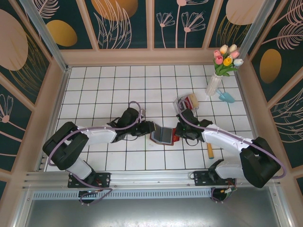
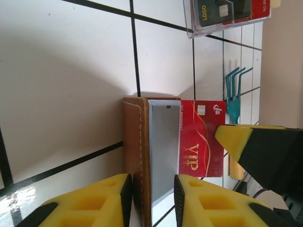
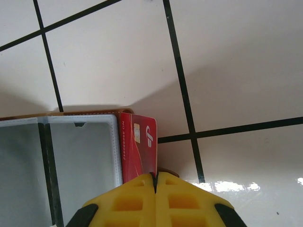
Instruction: Put the credit cards into the card holder
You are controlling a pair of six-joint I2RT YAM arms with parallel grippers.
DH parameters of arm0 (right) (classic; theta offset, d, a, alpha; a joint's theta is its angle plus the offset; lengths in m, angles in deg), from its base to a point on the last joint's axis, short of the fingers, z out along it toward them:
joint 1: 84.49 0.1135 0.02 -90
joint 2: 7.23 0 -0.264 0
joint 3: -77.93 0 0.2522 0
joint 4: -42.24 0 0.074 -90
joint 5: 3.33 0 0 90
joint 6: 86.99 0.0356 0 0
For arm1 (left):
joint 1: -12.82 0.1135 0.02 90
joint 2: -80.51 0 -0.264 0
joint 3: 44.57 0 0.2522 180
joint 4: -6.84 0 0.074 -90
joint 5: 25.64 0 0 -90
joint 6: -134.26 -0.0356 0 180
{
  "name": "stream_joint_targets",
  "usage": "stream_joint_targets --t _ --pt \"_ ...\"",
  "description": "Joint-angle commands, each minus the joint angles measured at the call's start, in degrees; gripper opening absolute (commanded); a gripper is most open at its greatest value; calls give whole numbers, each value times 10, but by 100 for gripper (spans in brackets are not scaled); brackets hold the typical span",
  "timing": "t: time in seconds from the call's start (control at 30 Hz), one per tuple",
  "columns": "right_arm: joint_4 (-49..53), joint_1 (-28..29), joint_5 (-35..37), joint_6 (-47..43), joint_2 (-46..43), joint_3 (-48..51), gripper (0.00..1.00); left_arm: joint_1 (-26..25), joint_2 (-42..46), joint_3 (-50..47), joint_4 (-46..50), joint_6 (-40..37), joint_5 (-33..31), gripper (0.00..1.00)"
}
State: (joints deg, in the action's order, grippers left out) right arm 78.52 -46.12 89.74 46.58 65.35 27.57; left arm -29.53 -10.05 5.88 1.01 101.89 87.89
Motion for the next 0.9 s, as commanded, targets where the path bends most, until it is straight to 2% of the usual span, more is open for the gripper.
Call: stream_joint_targets --t 0.0,0.1,0.4,0.53,0.6,0.67,0.73,0.87 --pt "23 4 16 -9 13 4 0 -1 11 -9 -35 12 11 24" --pt "23 4 16 -10 15 3 0 -1 11 -15 -53 21 18 15" --pt "10 4 7 -11 15 4 0 -1 -2 -13 -97 45 40 0" --pt "3 1 3 -10 8 -5 0 -3 7 -1 -86 41 34 0" --pt "7 0 17 -3 -6 -13 0 -7 21 10 -21 28 -21 0" --pt "26 0 48 4 -27 -28 0 -8 40 2 -7 27 -53 0" --pt "31 -2 73 3 -52 -43 0 -8 46 -5 -9 32 -62 0" --pt "-9 1 41 -16 -76 -71 0 -8 33 -33 -82 78 -48 0"
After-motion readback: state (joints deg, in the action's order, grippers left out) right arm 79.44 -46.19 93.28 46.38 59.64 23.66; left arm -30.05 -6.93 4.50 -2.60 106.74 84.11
